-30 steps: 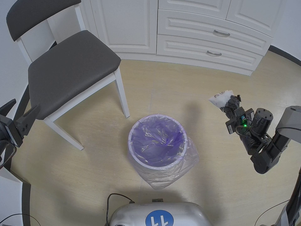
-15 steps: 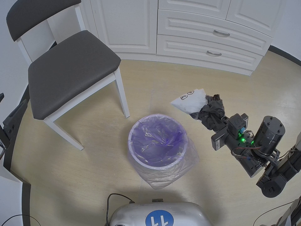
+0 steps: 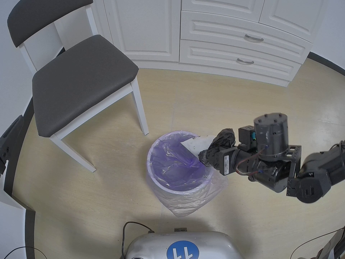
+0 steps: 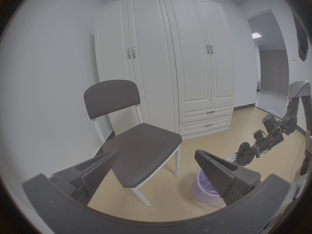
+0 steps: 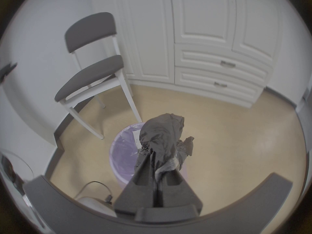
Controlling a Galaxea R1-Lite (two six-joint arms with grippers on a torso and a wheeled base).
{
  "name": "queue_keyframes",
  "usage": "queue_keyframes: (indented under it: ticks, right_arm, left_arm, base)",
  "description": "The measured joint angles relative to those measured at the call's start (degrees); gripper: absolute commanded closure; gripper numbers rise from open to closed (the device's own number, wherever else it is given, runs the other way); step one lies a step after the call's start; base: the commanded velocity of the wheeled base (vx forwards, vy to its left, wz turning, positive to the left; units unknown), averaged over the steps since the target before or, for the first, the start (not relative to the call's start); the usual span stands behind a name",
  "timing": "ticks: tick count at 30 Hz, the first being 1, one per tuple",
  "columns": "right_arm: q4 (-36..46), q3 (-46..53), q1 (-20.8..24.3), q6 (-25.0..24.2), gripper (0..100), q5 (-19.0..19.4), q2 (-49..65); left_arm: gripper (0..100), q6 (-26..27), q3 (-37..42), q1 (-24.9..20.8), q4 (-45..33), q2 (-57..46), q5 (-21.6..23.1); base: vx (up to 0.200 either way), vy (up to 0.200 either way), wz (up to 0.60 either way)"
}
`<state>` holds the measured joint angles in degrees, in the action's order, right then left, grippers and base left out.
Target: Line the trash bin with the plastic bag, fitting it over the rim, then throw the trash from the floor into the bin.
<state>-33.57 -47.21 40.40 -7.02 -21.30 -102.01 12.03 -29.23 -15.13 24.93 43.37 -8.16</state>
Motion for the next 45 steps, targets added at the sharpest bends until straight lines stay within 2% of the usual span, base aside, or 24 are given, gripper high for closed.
queue_keyframes:
  ticks: [7,11,13,21,40,45]
  right_arm:
    - [23.02,-18.77,1.02,-19.19,100,0.17,-3.91]
    - [30.29,-28.36,1.74,-28.12,100,0.39,-9.42]
    - [32.12,-30.78,2.02,-30.20,100,0.52,-11.89]
    - [34.63,-36.74,2.32,-32.85,100,0.72,-21.16]
    - [34.39,-41.09,0.02,-34.15,100,0.74,-30.16]
    - [34.17,-43.65,-0.02,-36.50,100,0.74,-32.94]
  left_arm:
    - [0,0.48,0.05,0.00,0.02,-0.90,0.00]
    - [0,0.72,0.07,0.02,0.06,-1.34,0.00]
    - [0,0.79,0.07,0.00,0.06,-1.48,0.01]
    - [0,0.99,0.16,0.06,0.00,-1.87,0.00]
    - [0,0.99,0.22,0.11,0.00,-1.89,-0.10]
    - [0,0.99,0.22,0.13,-0.05,-1.89,-0.07]
  base:
    - [0.000,0.000,0.00]
    - [0.000,0.000,0.00]
    - [0.000,0.000,0.00]
    - [0.000,0.000,0.00]
    - [0.000,0.000,0.00]
    - [0.000,0.000,0.00]
